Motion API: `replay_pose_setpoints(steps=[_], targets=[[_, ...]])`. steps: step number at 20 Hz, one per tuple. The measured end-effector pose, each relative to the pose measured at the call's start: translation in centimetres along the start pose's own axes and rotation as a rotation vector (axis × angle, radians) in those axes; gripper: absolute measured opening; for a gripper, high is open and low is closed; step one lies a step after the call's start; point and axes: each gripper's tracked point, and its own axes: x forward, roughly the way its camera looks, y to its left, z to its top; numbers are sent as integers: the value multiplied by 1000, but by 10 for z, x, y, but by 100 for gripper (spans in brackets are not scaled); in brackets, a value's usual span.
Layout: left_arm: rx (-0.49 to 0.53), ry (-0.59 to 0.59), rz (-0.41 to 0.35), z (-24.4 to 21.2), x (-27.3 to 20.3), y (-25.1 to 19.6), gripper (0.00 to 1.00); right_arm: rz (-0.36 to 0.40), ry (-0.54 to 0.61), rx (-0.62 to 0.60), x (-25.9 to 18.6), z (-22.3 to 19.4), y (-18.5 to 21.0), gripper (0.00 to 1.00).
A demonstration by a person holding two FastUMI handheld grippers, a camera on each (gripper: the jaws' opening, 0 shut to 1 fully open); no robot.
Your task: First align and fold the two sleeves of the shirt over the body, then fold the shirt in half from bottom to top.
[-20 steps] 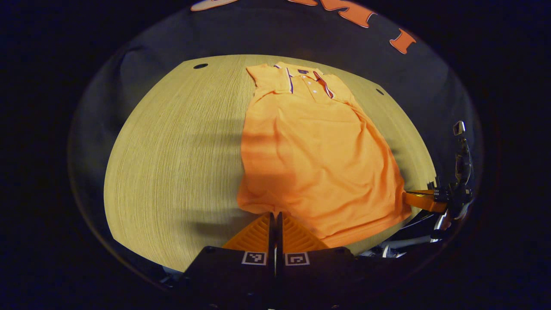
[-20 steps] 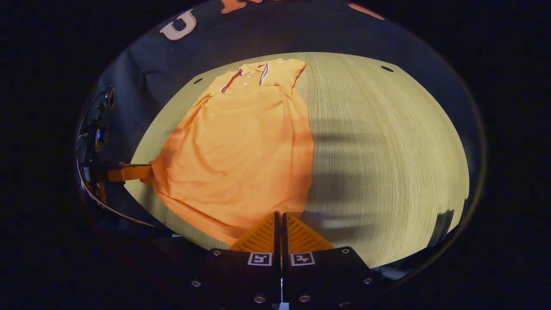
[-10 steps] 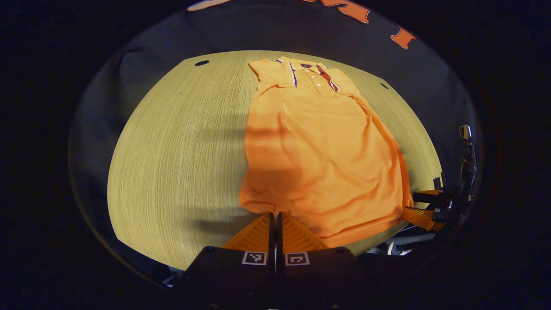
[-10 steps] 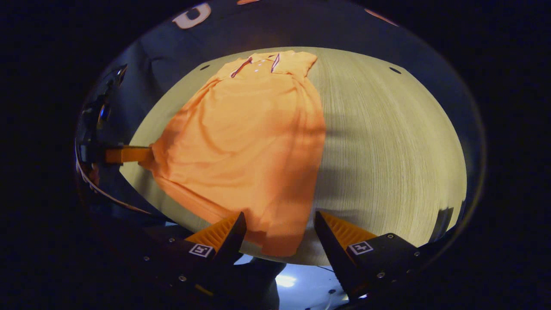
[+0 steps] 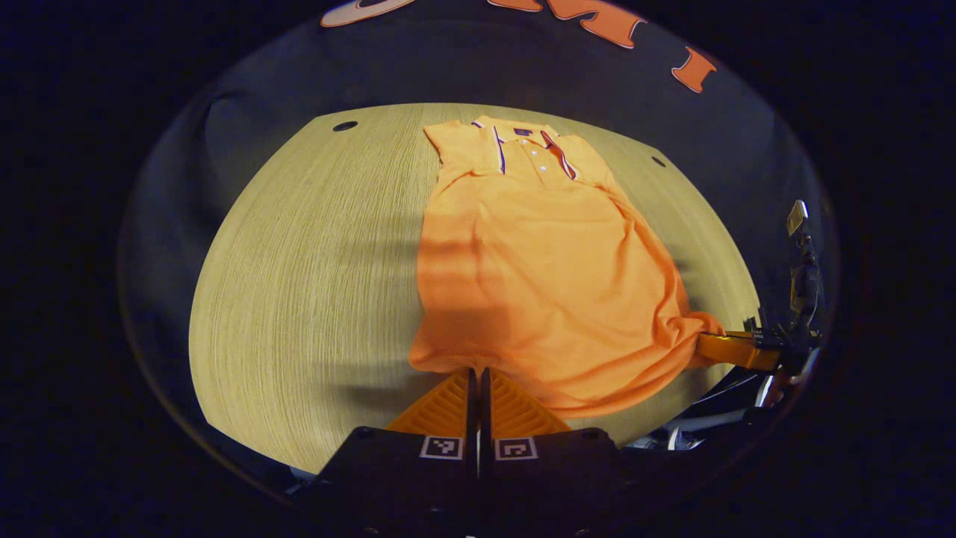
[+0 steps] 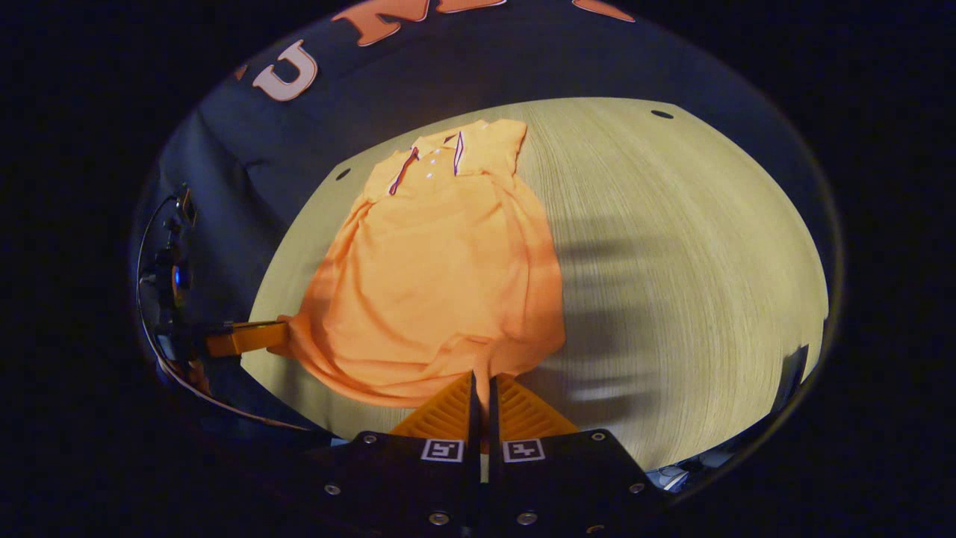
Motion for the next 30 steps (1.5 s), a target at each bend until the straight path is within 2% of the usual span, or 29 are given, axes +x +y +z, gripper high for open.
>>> replay_pose_setpoints(steps=[7, 17, 23, 30], targets=[[24, -106, -22, 69, 1, -1, 1, 29, -106, 21, 1, 80, 1, 5], [55, -235, -51, 201, 29, 14, 1, -32, -205, -40, 14, 196, 1, 5], [77, -279, -51, 277, 62, 31, 1, -76, -223, -61, 47, 252, 2, 5], [125, -268, -53, 326, 113, 52, 1, -148, -191, -35, 98, 293, -9, 5]])
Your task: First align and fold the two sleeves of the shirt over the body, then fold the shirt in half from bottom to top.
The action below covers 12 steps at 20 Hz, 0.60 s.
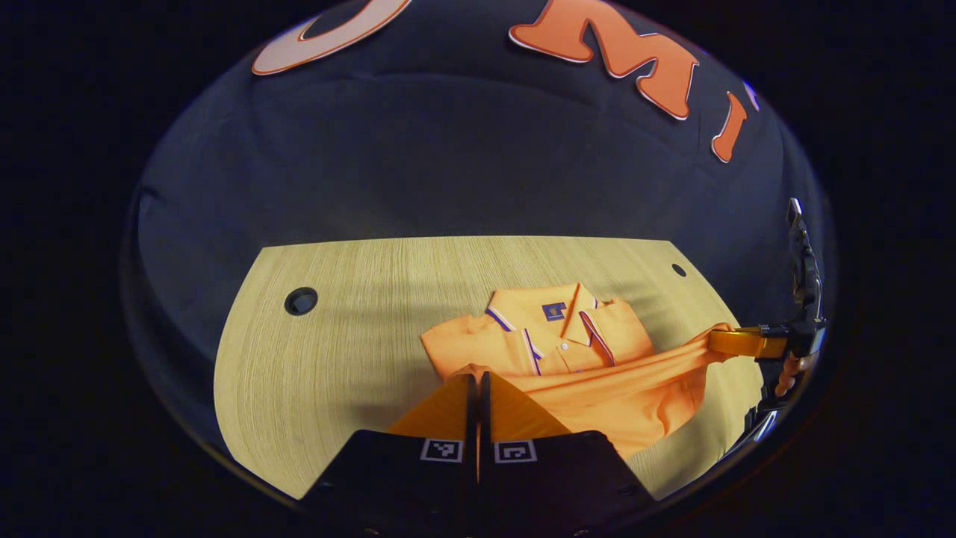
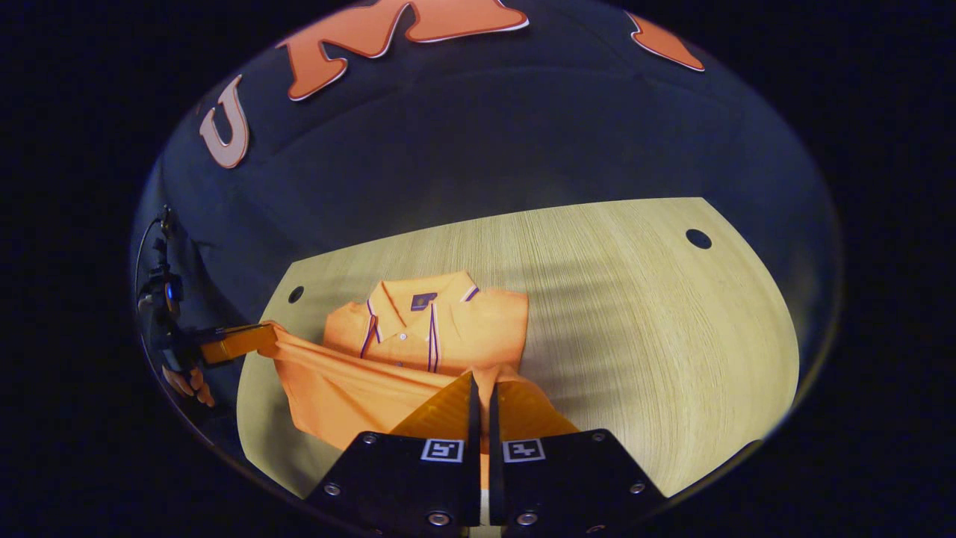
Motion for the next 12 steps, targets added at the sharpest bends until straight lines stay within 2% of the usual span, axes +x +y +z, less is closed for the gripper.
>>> replay_pose_setpoints(steps=[4, 8, 10, 11, 12], targets=[[31, -22, -1, 26, 32, 8, 1, -35, 4, -1, 32, 28, -3, 5], [42, -18, 66, 31, 56, 32, 1, -25, 41, 35, 69, 46, 9, 5], [33, -25, 92, 39, 65, 37, 2, -66, 42, 19, 84, 52, 5, 5], [24, -19, 94, 39, 65, 38, 9, -94, 37, 6, 86, 54, 0, 10], [10, -20, 98, 40, 65, 37, 11, -100, 24, 5, 84, 58, 0, 32]])
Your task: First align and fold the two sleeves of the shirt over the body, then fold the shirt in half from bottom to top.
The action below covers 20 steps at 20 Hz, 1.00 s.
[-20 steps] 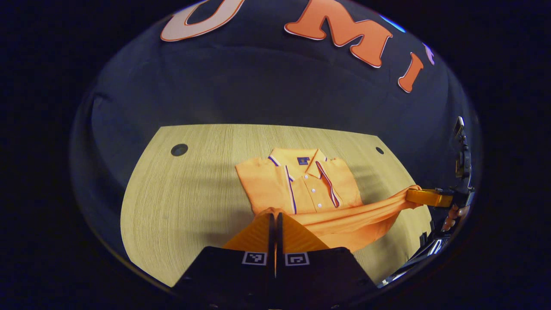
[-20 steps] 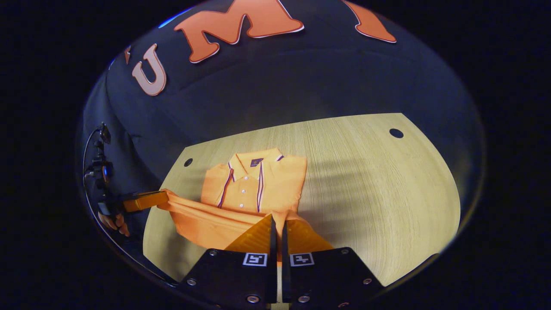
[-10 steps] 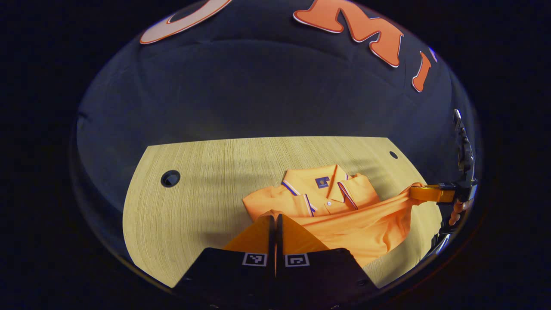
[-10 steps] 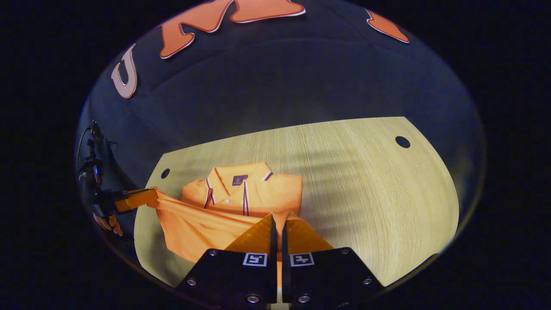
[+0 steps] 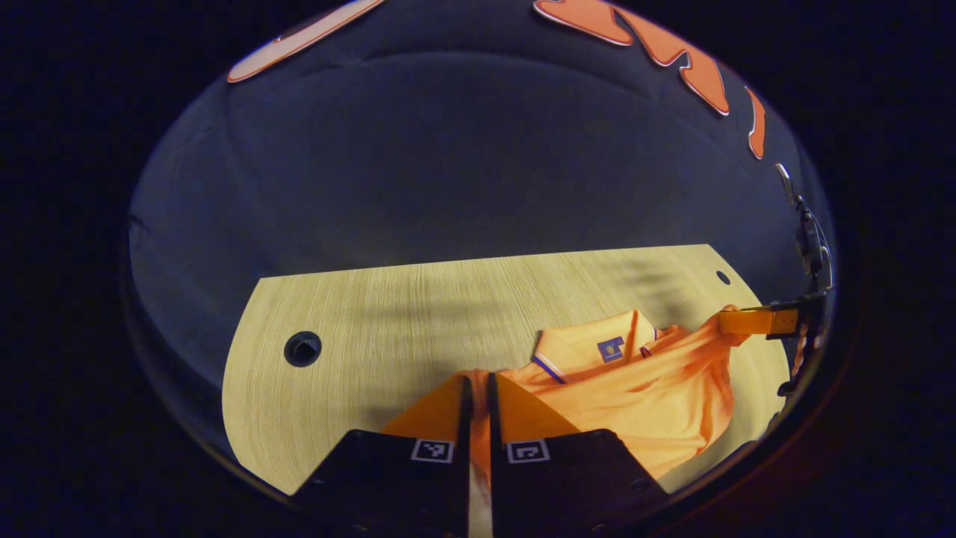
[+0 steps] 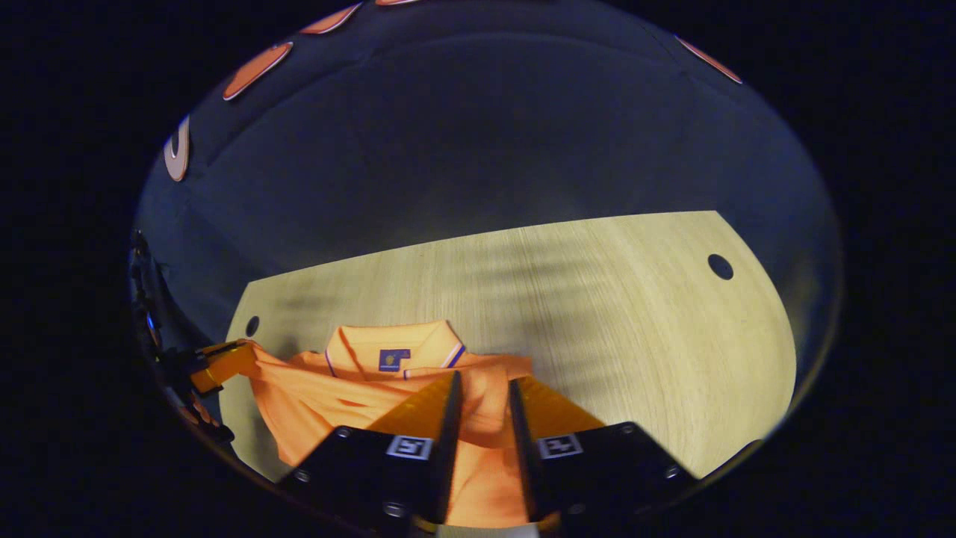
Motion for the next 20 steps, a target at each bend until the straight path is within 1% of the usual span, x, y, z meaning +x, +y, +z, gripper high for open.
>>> replay_pose_setpoints(steps=[2, 3, 4, 5, 6, 9, 12, 14, 15, 17, 20], targets=[[-17, -15, 8, 4, -7, -1, 52, -12, -25, -26, -7, 3, -3, 76], [-23, -22, 17, 5, -17, 2, 73, -26, -45, -53, -13, 5, -6, 84], [-27, -45, 31, 11, -25, 3, 94, -39, -69, -79, -20, 8, -8, 99], [-29, -66, 56, 14, -35, 8, 100, -45, -97, -102, -30, 11, -8, 98], [-30, -96, 75, 19, -47, 10, 100, -53, -128, -119, -39, 13, -9, 99], [-23, -176, 118, 25, -91, 10, 100, -42, -208, -151, -79, 15, -7, 98], [-18, -254, 147, 24, -137, -3, 99, -22, -283, -192, -119, 7, -1, 99], [-25, -285, 123, 13, -165, -17, 99, -2, -341, -228, -150, 3, 4, 99], [-35, -264, 97, 2, -178, -28, 99, 2, -367, -244, -165, 1, 6, 98], [-37, -287, 92, -1, -201, -50, 99, 6, -422, -264, -195, -2, 7, 98], [-18, -354, 95, -1, -239, -79, 99, 38, -476, -272, -231, -12, 10, 99]])
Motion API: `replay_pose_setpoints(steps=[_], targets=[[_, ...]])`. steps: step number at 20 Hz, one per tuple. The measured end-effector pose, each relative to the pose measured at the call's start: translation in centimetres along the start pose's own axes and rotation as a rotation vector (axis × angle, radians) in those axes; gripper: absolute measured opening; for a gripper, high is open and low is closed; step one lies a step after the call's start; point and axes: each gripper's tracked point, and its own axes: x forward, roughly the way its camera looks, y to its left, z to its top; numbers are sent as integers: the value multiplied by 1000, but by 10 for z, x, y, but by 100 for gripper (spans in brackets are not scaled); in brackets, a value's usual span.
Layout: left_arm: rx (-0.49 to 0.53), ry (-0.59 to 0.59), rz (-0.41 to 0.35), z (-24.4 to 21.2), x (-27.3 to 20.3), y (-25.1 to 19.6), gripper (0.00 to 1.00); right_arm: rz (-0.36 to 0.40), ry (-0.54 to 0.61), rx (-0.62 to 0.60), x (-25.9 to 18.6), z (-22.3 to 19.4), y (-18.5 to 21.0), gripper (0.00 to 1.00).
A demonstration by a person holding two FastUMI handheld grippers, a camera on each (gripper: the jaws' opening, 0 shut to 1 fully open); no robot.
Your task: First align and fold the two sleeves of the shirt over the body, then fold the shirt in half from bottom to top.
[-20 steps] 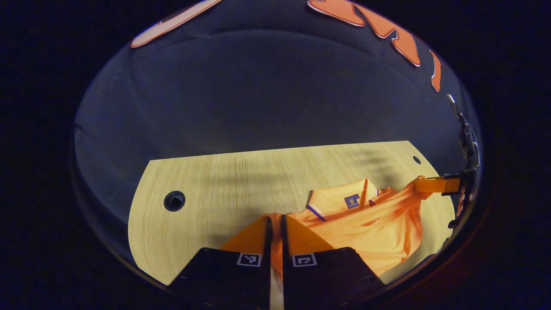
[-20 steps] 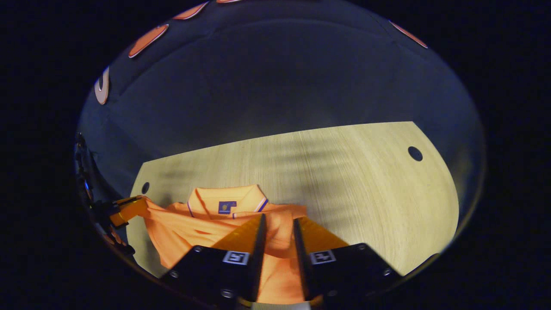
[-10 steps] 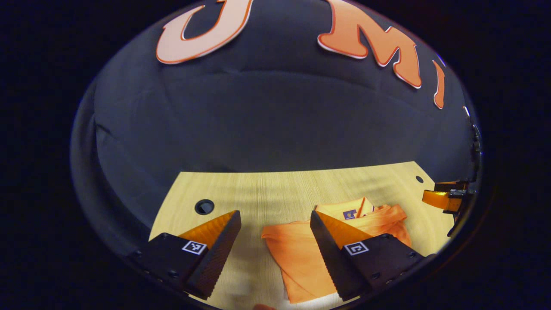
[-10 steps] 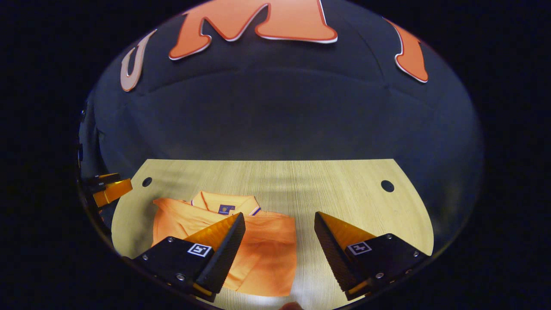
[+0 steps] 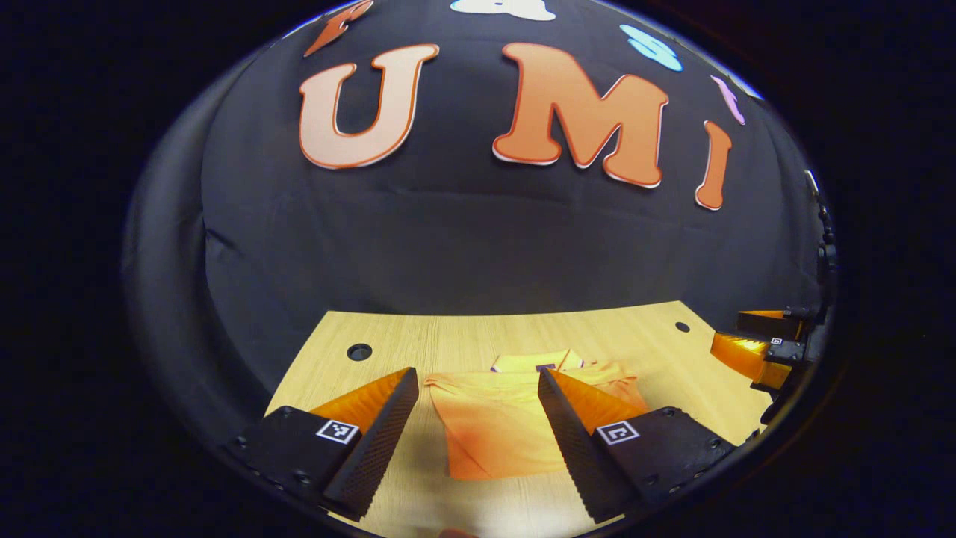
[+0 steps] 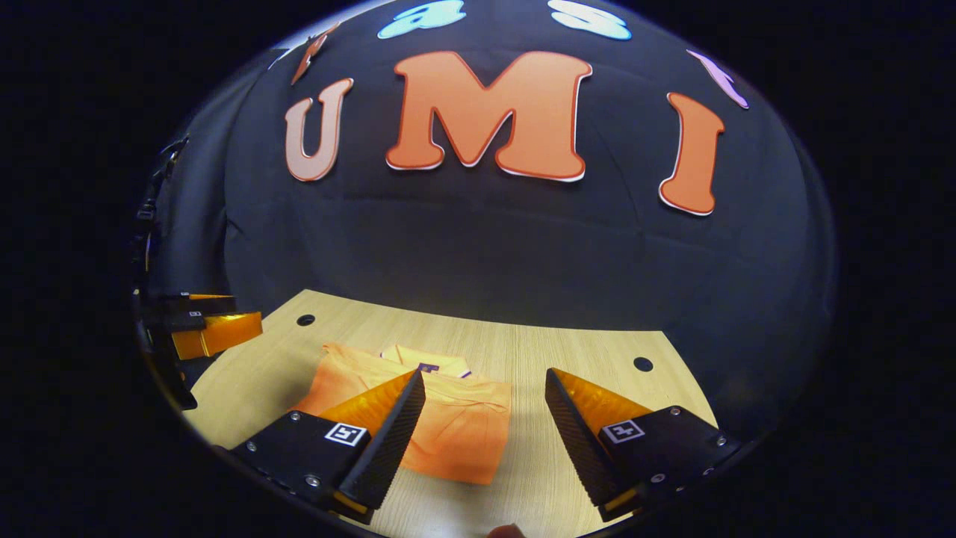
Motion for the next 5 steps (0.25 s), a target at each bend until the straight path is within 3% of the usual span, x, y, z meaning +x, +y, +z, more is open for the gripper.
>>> replay_pose_setpoints(steps=[5], targets=[[-14, -24, -8, -20, -54, -33, 99, 36, -46, 17, -52, -13, 0, 99]])
